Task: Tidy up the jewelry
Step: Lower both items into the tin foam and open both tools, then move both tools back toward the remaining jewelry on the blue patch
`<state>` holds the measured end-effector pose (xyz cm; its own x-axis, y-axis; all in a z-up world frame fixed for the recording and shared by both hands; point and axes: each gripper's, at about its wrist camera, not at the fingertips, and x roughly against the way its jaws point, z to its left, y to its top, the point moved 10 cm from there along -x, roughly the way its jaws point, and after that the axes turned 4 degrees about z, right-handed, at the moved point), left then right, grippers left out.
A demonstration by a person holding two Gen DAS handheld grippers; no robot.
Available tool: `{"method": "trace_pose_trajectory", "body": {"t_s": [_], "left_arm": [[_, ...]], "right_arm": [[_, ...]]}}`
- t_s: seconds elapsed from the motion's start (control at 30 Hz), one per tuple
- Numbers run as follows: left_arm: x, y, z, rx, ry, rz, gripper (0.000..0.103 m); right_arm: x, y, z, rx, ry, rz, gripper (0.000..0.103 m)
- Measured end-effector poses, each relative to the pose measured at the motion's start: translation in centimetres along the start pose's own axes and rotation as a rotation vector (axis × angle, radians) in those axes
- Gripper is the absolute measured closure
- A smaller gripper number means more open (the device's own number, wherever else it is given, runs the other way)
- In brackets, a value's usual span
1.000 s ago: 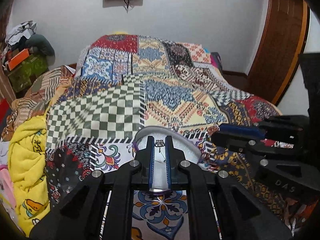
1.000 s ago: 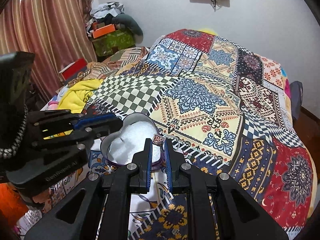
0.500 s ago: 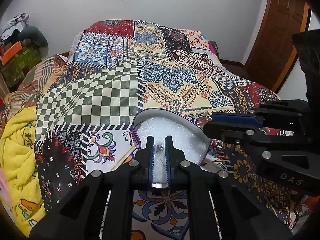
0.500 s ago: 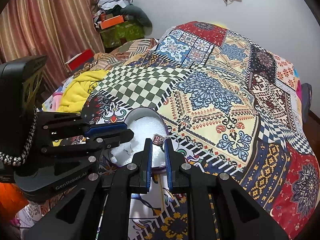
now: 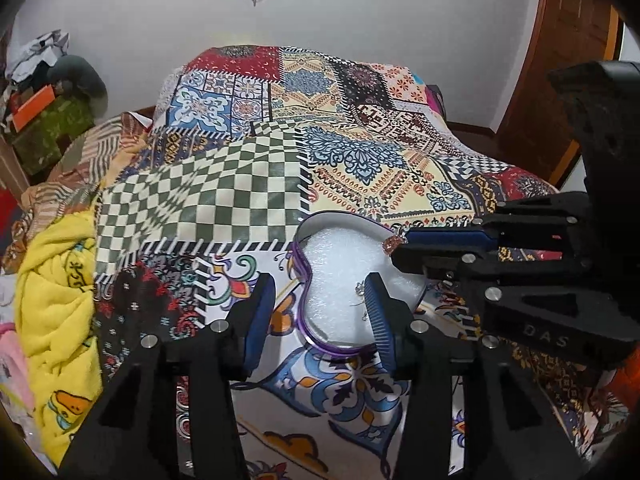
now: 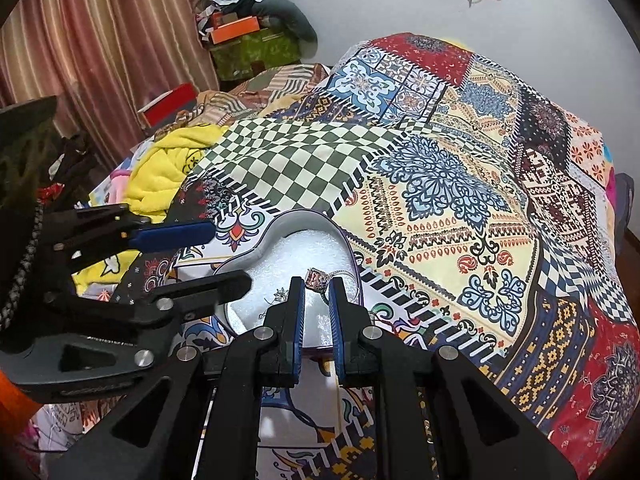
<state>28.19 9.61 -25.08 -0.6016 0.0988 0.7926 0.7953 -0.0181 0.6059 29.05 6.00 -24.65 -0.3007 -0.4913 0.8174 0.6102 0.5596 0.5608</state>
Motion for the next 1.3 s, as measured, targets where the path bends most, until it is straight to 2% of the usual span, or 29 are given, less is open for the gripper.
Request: {"method": "trace_pose_trajectory", "body": {"t_s": [0.43, 0.57, 0.63, 0.73, 1.0, 1.3], "left_arm": [[0.0, -0.7, 0.5, 0.011, 0.003, 0.011, 0.058], [0.2, -0.7, 0.4, 0.012, 0.001, 0.01, 0.058], [0.3, -0.7, 0.2, 0.008, -0.001, 0.012, 0.058], [0.9, -0.7, -0.3, 0.002, -0.001, 0.006, 0.058], [3.6, -0.5, -2.1, -0.015, -0.009, -0.025, 0.057], [7.4, -0.6, -4.1, -0.034, 0.0, -0.065, 0.055]], "right_arm": [[-0.4, -0.3, 0.1, 0.013, -0.01, 0.048, 0.092], [0.8, 0.0, 0.0, 0.006, -0.023, 0.02, 0.088], [1.8, 0.2, -0.2, -0.004, -0.033, -0.005, 0.08], [3.4, 0.4, -0.5, -0.017, -0.055, -0.042, 0.073], [7.3, 0.5, -0.1, -0.025, -0.102, -0.11, 0.071], [11.3, -1.4, 0.1, -0.064, -0.127, -0.157, 0.071]]}}
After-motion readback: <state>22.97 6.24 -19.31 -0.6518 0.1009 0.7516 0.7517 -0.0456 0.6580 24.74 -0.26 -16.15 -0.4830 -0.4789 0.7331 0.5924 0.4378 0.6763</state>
